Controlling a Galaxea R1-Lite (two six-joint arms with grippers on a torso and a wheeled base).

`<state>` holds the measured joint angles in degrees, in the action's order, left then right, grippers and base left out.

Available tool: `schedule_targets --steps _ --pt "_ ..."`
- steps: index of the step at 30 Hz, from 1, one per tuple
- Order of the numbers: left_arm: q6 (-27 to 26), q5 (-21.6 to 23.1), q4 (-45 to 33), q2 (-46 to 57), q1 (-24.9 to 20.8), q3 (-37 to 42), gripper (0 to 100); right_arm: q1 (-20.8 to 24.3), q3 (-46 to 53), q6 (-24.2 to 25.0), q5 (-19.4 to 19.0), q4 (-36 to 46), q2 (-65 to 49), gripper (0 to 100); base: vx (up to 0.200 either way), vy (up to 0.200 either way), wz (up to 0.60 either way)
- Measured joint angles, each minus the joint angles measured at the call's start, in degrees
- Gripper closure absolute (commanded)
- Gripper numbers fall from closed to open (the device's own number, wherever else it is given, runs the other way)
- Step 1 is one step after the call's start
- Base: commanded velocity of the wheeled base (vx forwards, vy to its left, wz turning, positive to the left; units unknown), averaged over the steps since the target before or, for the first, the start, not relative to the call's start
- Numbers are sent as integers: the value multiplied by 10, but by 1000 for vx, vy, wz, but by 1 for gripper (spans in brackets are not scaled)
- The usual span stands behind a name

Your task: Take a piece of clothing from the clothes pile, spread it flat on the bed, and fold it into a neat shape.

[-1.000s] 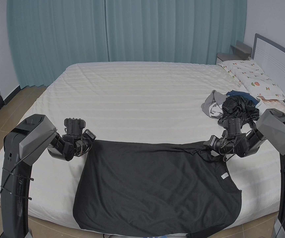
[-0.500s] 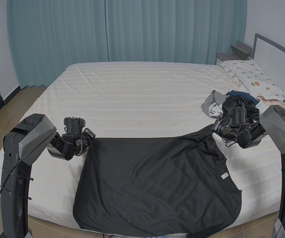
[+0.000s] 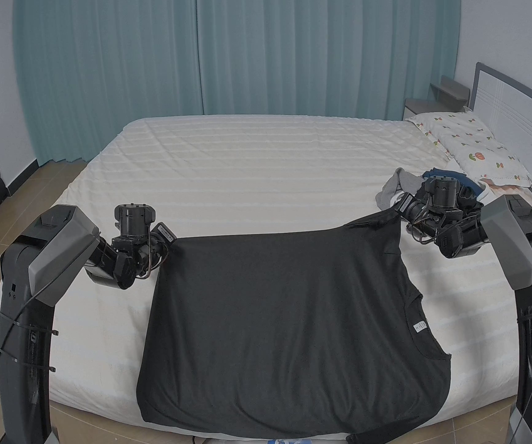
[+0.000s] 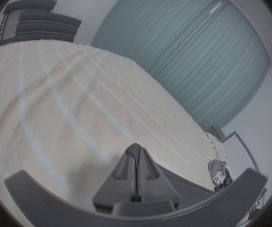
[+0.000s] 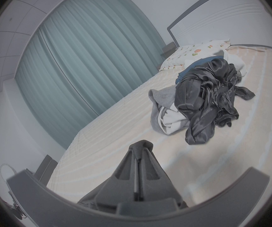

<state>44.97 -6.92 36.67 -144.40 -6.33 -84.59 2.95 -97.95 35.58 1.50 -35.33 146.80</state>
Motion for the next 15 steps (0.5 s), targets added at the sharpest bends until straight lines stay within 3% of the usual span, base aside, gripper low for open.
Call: schedule_targets --steps 10,15 --pt "-14 -39 -53 -38 0 -114 100 -10 -63 -4 11 -24 26 100 0 0 0" --pt "-15 -42 -61 -66 0 -132 100 -8 -84 -6 11 -28 47 100 0 0 0"
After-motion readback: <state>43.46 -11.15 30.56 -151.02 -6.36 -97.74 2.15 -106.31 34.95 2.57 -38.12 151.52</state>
